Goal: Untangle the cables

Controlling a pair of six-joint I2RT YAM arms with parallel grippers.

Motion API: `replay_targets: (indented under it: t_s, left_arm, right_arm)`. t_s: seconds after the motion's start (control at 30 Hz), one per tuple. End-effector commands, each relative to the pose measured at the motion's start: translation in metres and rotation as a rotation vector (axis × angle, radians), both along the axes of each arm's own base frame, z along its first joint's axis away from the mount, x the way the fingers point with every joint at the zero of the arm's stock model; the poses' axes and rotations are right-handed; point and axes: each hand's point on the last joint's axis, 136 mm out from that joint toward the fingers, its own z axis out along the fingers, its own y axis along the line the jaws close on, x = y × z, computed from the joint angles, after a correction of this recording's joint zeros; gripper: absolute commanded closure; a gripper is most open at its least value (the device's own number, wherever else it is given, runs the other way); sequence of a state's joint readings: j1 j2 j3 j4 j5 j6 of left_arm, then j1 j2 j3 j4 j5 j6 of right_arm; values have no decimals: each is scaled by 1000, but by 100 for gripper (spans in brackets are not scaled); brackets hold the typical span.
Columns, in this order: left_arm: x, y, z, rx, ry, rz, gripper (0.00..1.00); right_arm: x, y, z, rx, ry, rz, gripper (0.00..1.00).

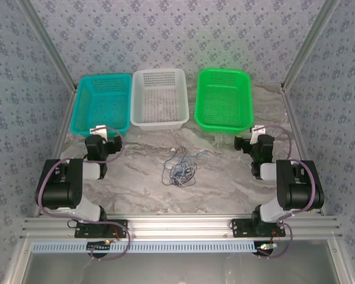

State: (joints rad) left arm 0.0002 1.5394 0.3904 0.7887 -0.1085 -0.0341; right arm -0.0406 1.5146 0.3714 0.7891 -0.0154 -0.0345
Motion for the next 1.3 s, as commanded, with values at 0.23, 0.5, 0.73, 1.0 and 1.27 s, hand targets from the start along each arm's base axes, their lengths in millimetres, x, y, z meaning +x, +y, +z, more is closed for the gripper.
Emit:
replay_targets:
  t_s: [0.23, 0.5, 0.73, 1.0, 1.27]
  left_arm:
    - [9, 1, 17, -6, -58, -2, 1]
    - [9, 1, 17, -5, -58, -2, 0]
    - [9, 1, 17, -6, -58, -1, 0]
    - [10, 2, 27, -5, -57, 4, 0]
    - [-49, 24, 99, -113, 22, 276, 7]
  right_arm:
    - [8, 0, 8, 7, -24, -3, 0]
    - [7, -1, 7, 19, -22, 1, 0]
    - [7, -1, 7, 21, -21, 0, 0]
    - [6, -6, 14, 16, -26, -34, 1]
    - [-14, 22, 61, 173, 143, 19, 11]
